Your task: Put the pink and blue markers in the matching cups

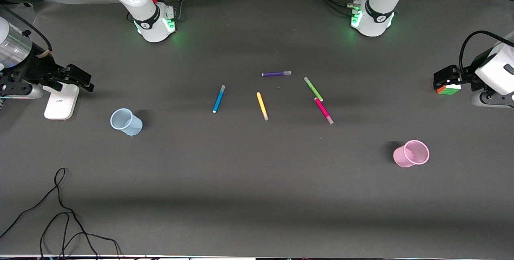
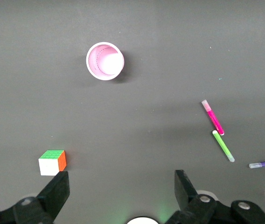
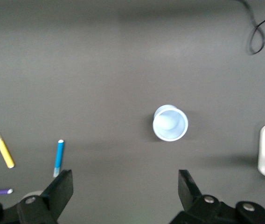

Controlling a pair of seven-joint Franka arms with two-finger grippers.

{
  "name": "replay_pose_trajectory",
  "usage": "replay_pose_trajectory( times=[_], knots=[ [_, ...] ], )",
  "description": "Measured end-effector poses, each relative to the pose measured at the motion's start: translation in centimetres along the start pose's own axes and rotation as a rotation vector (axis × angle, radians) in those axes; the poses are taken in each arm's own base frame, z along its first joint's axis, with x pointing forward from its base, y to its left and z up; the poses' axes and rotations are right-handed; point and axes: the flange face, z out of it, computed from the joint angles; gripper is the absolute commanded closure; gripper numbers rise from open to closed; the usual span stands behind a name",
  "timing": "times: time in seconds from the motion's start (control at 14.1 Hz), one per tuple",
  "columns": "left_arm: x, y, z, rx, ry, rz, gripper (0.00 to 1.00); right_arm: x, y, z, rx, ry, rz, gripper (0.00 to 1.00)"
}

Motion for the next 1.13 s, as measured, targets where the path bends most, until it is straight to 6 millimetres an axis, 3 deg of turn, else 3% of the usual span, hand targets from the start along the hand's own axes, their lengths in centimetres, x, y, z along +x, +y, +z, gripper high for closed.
replay_pose_trajectory(
  times=[0.35,0.57,0.71,1.13],
  knots=[
    [0.0,0.2,0.0,-0.013,0.002,-0.019,0.0,0.6,-3.3,7.5,0.106,-0.177,0.042,0.0],
    [0.2,2.0,0.3,-0.057,-0.006,-0.095,0.0,1.2,-8.2,13.9,0.081,-0.305,0.057,0.01],
    [0.4,4.5,0.9,-0.059,-0.015,-0.141,0.0,1.2,-10.8,17.8,0.061,-0.379,0.052,0.01],
    [0.9,17.7,4.3,-0.046,0.005,-0.326,0.0,1.1,-16.0,29.4,0.009,-0.572,0.026,0.01]
  ],
)
